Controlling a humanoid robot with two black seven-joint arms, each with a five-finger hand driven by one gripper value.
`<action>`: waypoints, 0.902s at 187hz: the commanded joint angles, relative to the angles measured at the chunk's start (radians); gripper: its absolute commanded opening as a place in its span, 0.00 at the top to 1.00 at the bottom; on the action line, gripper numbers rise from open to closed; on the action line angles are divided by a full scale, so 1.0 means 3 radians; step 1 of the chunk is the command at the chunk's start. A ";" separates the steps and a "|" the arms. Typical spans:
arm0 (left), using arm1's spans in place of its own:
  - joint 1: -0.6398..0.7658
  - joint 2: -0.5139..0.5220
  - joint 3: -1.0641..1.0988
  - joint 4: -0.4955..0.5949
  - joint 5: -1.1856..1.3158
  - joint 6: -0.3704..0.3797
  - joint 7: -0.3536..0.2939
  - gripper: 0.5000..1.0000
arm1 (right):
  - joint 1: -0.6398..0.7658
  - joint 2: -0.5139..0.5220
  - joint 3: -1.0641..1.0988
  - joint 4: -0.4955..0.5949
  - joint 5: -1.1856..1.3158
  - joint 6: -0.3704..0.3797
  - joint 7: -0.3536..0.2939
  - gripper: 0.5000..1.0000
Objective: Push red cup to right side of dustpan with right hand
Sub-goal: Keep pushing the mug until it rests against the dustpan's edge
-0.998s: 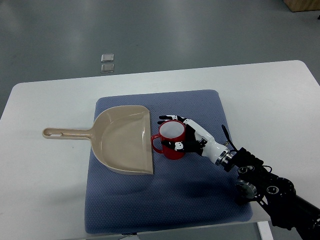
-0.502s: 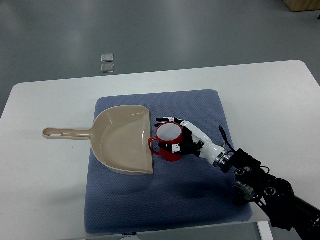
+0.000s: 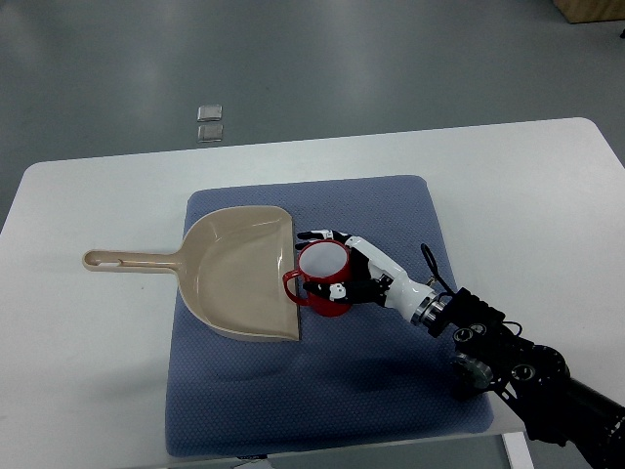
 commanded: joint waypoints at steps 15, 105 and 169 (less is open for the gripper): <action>0.0000 0.0000 0.0000 0.0000 0.0000 0.0000 0.0000 0.00 | 0.0021 0.0000 -0.0037 0.0006 0.0015 0.0020 0.0000 0.43; 0.0000 0.0000 0.0000 0.0000 0.0000 0.0000 0.0000 0.00 | 0.0021 0.0000 -0.0170 0.0078 0.0025 0.0031 0.0000 0.43; 0.0000 0.0000 0.0000 0.0000 0.0000 0.0000 0.0000 0.00 | 0.0021 0.0000 -0.0180 0.0078 0.0020 0.0005 0.0000 0.36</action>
